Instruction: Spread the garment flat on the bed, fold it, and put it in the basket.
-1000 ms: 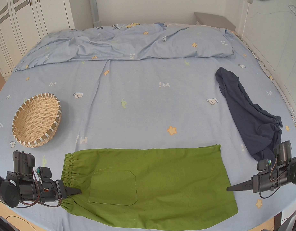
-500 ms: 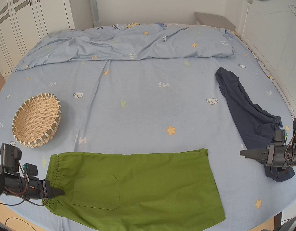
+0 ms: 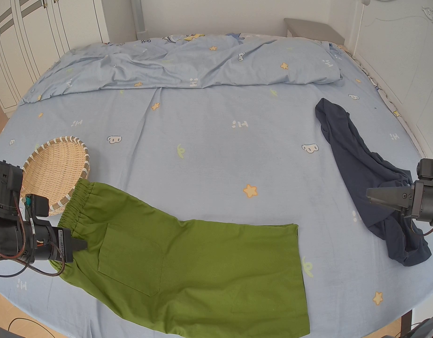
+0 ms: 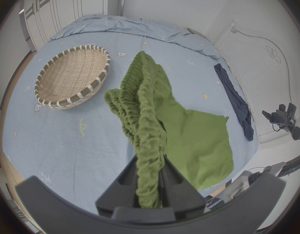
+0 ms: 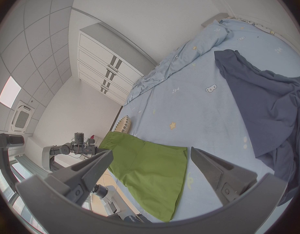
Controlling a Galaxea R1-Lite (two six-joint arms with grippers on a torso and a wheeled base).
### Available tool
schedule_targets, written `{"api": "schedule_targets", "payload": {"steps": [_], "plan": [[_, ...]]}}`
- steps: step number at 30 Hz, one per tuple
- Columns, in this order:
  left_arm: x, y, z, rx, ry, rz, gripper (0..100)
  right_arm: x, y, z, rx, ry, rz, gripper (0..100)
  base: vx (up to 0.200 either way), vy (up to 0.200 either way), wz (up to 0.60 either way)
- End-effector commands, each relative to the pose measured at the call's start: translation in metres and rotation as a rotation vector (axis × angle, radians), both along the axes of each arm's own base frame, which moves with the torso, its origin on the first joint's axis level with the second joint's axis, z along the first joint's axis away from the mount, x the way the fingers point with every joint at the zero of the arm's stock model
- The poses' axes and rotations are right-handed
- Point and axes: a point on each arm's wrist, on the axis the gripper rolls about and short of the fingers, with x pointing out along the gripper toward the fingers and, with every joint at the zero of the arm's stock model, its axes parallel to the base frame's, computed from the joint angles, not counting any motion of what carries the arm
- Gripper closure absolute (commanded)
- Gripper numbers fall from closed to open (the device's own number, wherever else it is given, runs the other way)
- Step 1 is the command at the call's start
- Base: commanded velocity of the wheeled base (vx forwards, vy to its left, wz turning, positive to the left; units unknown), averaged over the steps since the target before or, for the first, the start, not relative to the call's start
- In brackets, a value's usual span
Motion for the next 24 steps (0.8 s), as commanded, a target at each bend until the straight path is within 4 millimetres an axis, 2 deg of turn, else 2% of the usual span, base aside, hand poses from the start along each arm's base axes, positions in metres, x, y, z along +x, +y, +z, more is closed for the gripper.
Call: {"api": "schedule_targets", "payload": {"steps": [1, 5, 6, 7, 8, 9, 10, 12, 13, 15, 21, 24], "plan": [[-0.007, -0.035, 0.036, -0.026, -0.060, -0.031, 100, -0.018, 0.005, 0.022, 0.002, -0.062, 0.024, 0, 0.000, 0.000, 0.00], [-0.008, -0.055, 0.058, -0.073, -0.050, -0.084, 100, -0.020, 0.007, 0.022, 0.002, -0.064, 0.038, 0, 0.000, 0.000, 0.00], [-0.008, -0.057, 0.059, -0.076, -0.048, -0.090, 100, -0.020, 0.007, 0.022, 0.003, -0.064, 0.039, 0, 0.000, 0.000, 0.00], [-0.008, -0.067, 0.063, -0.089, -0.038, -0.124, 100, -0.020, 0.007, 0.022, 0.003, -0.064, 0.039, 0, 0.000, 0.000, 0.00], [-0.008, -0.067, 0.063, -0.089, -0.038, -0.124, 100, -0.020, 0.007, 0.022, 0.003, -0.064, 0.039, 0, 0.000, 0.000, 0.00], [-0.010, -0.080, 0.065, -0.095, -0.031, -0.178, 100, -0.020, 0.007, 0.022, 0.003, -0.064, 0.039, 0, 0.000, 0.000, 0.00], [-0.010, -0.083, 0.066, -0.096, -0.030, -0.189, 100, -0.020, 0.007, 0.022, 0.003, -0.064, 0.039, 0, 0.000, 0.000, 0.00], [-0.013, -0.101, 0.067, -0.104, -0.019, -0.265, 100, -0.020, 0.007, 0.021, 0.002, -0.060, 0.038, 0, 0.000, 0.000, 0.00], [-0.014, -0.102, 0.067, -0.107, -0.017, -0.271, 100, -0.020, 0.007, 0.021, 0.002, -0.060, 0.038, 0, 0.000, 0.000, 0.00], [-0.016, -0.125, 0.065, -0.124, 0.021, -0.336, 100, -0.020, 0.007, 0.021, 0.002, -0.060, 0.039, 0, 0.000, 0.000, 0.00], [-0.016, -0.169, 0.051, -0.117, 0.082, -0.419, 100, -0.019, 0.008, 0.018, 0.002, -0.048, 0.041, 0, 0.000, 0.000, 0.00], [-0.021, -0.183, 0.047, -0.129, 0.105, -0.436, 100, -0.019, 0.008, 0.018, 0.002, -0.047, 0.041, 0, 0.000, 0.000, 0.00]]}}
